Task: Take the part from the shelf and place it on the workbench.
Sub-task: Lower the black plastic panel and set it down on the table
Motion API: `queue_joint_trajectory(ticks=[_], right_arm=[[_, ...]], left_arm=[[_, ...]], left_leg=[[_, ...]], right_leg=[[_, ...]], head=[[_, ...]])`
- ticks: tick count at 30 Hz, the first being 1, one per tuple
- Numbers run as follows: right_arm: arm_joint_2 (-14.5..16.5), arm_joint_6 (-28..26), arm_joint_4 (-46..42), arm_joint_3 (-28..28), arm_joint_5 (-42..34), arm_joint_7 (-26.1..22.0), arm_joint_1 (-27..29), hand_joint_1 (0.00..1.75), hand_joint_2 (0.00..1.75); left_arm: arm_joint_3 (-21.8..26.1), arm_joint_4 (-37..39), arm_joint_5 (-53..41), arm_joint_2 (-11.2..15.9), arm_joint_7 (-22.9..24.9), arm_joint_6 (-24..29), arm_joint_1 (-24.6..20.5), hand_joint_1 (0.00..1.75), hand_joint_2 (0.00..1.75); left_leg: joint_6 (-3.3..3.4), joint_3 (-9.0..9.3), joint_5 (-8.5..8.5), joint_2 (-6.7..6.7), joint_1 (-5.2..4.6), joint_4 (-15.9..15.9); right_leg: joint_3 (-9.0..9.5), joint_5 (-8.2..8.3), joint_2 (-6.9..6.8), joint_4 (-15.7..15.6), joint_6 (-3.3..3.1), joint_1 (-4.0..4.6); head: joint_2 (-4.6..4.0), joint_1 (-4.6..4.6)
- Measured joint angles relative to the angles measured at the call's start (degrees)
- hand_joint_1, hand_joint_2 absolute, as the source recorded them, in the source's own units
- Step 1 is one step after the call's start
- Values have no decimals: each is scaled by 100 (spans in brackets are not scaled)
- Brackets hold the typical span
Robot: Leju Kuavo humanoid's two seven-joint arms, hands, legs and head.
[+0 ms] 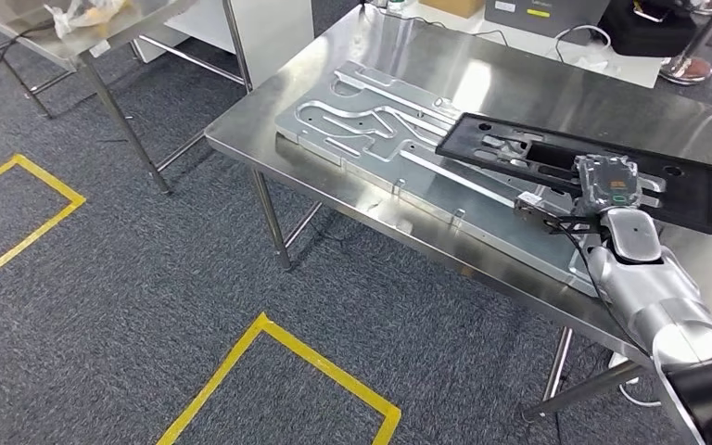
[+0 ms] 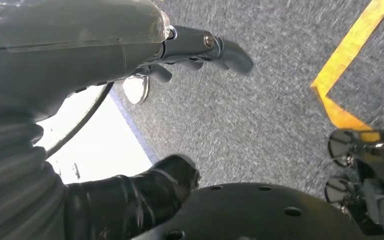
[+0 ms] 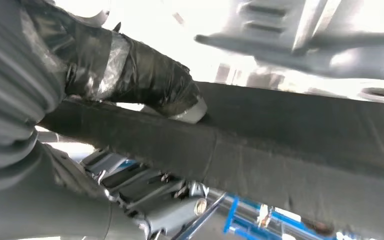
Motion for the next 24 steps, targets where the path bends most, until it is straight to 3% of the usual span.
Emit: queue_joint_trajectory(ticks=[3,5,7,8,9,10,12,13,14,16,17,20,24], right_arm=[[-18,-27,17,2,-11,-39,70,175,175],[-34,-59,26,2,-21,-33,50,175,175],[-36,-83,44,2,-25,-23,51,87,87],[-28,-87,53,2,-25,-21,76,44,44],[-19,-88,60,2,-26,-23,102,0,0],[-10,-90,64,2,-27,-25,120,0,0],[8,-89,71,3,-33,-24,134,0,0],[16,-87,79,3,-39,-20,125,0,0],[27,-85,86,3,-46,-17,128,0,0],[42,-81,99,3,-57,-16,155,0,0],[54,-78,106,3,-60,-18,176,0,0],[80,-70,131,4,-61,-20,170,0,0],[88,-35,156,4,-61,-20,150,0,0]], left_arm=[[-1,0,17,-24,1,0,1,0,175],[-1,1,25,-33,-18,-6,6,0,175],[-1,1,54,-36,-74,-20,-3,0,175],[1,1,76,-39,-96,-28,-6,0,175],[3,1,102,-43,-103,-33,-6,0,175],[6,1,126,-48,-99,-43,-5,0,175],[14,1,157,-51,-81,-67,-1,0,87],[18,1,175,-51,-79,-84,-2,0,44],[22,1,193,-51,-79,-98,-4,0,0],[30,1,222,-49,-71,-115,-5,0,0],[33,1,225,-48,-62,-117,1,0,0],[40,1,226,-45,-55,-117,-3,0,0],[45,1,225,-46,-89,-117,-24,0,0]], left_leg=[[-38,275,63,11,33,-327],[-107,406,106,20,98,-439],[-175,430,76,21,155,-436],[-226,440,44,19,186,-415],[-287,452,-1,17,224,-379],[-353,464,-57,16,265,-324],[-483,468,-183,24,329,-189],[-535,436,-230,29,340,-124],[-579,397,-265,35,343,-69],[-634,338,-310,38,328,-26],[-621,332,-319,39,323,-31],[-539,359,-305,38,312,-79],[-532,404,-304,38,314,-123]], right_leg=[[58,26,-27,64,66,-20],[-144,-210,-36,451,133,-47],[-509,-446,-39,1025,238,-107],[-637,-448,-45,1168,290,-146],[-685,-338,-54,1129,344,-190],[-636,-114,-67,892,400,-235],[-458,260,-89,298,490,-276],[-410,317,-97,96,476,-259],[-412,309,-93,33,421,-239],[-437,285,-93,20,273,-208],[-440,312,-85,32,238,-217],[-442,320,-62,28,214,-227],[-420,295,-59,25,176,-216]], head=[[-1,2],[-1,8],[0,8],[1,7],[0,8],[1,8],[0,10],[0,12],[1,9],[1,9],[2,6],[2,3],[1,4]])
